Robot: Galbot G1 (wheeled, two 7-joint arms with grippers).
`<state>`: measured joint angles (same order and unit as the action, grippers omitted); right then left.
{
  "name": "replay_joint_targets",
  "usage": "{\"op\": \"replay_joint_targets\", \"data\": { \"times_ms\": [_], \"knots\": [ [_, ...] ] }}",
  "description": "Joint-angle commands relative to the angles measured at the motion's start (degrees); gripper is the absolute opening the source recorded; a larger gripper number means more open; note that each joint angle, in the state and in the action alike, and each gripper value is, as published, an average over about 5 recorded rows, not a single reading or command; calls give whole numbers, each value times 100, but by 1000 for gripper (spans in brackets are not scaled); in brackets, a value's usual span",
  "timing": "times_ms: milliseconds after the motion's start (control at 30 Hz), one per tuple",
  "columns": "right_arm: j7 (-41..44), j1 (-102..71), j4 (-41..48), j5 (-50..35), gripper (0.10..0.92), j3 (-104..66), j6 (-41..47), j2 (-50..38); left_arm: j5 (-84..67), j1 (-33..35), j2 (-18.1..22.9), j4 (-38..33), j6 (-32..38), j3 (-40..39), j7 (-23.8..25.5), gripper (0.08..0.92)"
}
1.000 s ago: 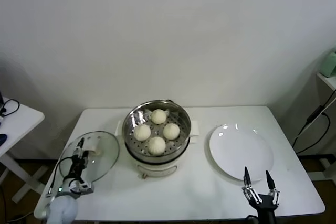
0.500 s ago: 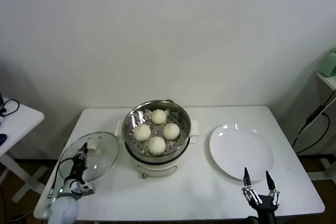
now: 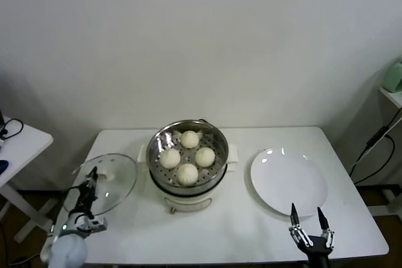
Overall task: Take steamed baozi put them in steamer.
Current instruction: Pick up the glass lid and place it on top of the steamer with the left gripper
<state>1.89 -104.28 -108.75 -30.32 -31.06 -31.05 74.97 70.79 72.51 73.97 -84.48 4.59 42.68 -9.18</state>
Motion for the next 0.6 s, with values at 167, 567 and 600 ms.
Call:
{"op": "replay_joint_targets", "data": {
  "times_ms": [167, 567, 600],
  "knots": [
    [-2, -25, 27, 67, 823, 2, 22, -21, -413, 494, -366, -1768, -732, 65, 484, 136],
    [0, -45, 19, 114, 823, 13, 43, -49, -403, 488, -674, -2728, -1723, -208, 1157, 136],
    [0, -47, 24, 120, 823, 13, 46, -53, -412, 476, -714, -2794, -1794, -238, 1223, 136]
  ]
}}
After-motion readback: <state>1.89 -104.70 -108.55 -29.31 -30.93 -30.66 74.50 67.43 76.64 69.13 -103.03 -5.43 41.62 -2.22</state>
